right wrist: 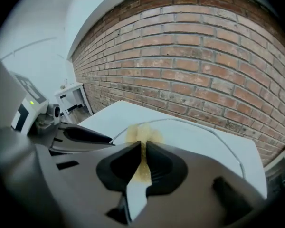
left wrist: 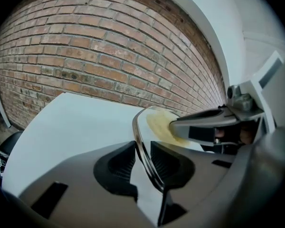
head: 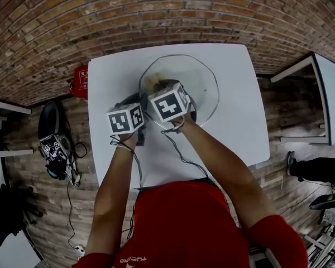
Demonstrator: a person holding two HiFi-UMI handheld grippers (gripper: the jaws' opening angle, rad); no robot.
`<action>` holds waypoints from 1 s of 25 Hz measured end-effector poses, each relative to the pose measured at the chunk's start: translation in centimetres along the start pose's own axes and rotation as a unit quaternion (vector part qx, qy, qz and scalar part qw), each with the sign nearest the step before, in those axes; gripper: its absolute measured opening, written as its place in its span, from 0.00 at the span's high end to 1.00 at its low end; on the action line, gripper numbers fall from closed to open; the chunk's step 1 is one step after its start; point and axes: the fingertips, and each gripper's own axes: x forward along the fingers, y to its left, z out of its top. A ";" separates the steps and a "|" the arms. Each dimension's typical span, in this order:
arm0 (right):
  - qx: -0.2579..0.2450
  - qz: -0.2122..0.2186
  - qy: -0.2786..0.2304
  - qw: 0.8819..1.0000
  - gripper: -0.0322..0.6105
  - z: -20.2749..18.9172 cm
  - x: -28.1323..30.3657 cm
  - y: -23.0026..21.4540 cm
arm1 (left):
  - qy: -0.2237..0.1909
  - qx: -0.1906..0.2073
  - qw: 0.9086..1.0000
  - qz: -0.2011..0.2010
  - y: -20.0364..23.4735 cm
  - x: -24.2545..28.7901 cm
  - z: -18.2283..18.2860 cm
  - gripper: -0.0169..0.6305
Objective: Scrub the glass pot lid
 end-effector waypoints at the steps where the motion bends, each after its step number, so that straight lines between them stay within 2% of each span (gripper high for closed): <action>1: -0.003 0.001 0.008 1.000 0.87 -0.4 0.3 0.4 | 0.001 0.001 1.000 0.000 0.0 0.0 0.0 0.81; 6: -0.014 -0.013 0.030 0.999 0.87 -2.1 0.6 -0.8 | 0.001 0.003 1.000 0.001 0.0 0.0 0.0 0.81; 14: 0.020 -0.102 0.066 0.992 0.87 -6.9 -3.0 -10.6 | 0.001 0.003 1.000 0.003 0.0 -0.2 -0.3 0.81; 18: 0.037 -0.136 0.074 0.987 0.87 -8.6 -5.2 -13.9 | 0.001 0.003 1.000 0.005 -0.1 -0.3 -0.3 0.81; 20: 0.043 -0.135 0.070 0.987 0.87 -8.8 -5.9 -13.9 | 0.002 0.005 1.000 0.007 -0.1 -0.3 -0.4 0.81; 22: 0.041 -0.117 0.056 0.991 0.87 -8.3 -6.2 -12.1 | 0.002 0.006 1.000 0.008 -0.1 -0.3 -0.4 0.81; 25: 0.040 -0.048 0.039 0.997 0.87 -7.3 -6.3 -6.3 | 0.000 0.007 1.000 0.009 -0.2 -0.4 -0.4 0.81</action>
